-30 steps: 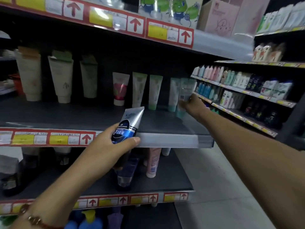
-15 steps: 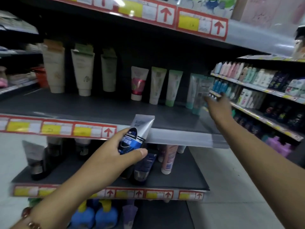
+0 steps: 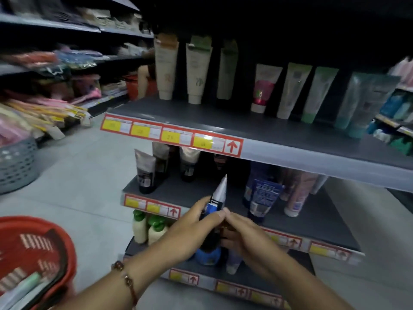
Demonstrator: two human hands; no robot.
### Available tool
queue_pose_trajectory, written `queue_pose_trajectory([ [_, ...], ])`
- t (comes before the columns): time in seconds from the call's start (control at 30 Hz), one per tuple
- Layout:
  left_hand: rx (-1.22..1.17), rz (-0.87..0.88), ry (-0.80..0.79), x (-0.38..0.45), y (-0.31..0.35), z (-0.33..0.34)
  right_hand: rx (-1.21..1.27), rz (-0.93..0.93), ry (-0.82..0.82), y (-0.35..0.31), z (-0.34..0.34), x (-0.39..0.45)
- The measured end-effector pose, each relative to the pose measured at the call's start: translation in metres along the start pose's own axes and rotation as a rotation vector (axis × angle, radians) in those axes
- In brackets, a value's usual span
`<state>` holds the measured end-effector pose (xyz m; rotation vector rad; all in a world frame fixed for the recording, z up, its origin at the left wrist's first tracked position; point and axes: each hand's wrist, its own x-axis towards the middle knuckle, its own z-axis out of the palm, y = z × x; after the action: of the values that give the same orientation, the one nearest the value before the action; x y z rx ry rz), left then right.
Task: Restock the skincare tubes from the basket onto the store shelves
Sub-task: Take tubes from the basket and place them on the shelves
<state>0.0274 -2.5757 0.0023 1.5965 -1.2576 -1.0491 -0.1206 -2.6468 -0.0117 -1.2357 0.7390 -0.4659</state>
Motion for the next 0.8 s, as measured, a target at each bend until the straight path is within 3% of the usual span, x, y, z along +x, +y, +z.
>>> queue_pose_trajectory([
  [0.1, 0.155, 0.016, 0.022, -0.006, -0.009, -0.017, 0.108, 0.016, -0.058, 0.003, 0.014, 0.017],
  [0.27, 0.416, 0.007, 0.002, -0.010, -0.026, -0.058, -0.092, 0.015, -0.071, 0.012, 0.023, 0.049],
  [0.37, 0.698, -0.037, -0.011, -0.010, -0.037, -0.084, -0.256, -0.062, 0.066, 0.010, 0.035, 0.076],
  [0.47, 0.905, -0.202, -0.131, -0.010, -0.050, -0.107, -0.370, -0.171, 0.225, 0.011, 0.044, 0.114],
  [0.6, 0.936, -0.452, -0.303, -0.011, -0.064, -0.129, -0.419, -0.283, 0.441, 0.006, 0.053, 0.158],
  [0.8, 0.840, -0.431, -0.235, -0.007, -0.068, -0.149, -0.544, -0.365, 0.547, 0.022, 0.061, 0.191],
])
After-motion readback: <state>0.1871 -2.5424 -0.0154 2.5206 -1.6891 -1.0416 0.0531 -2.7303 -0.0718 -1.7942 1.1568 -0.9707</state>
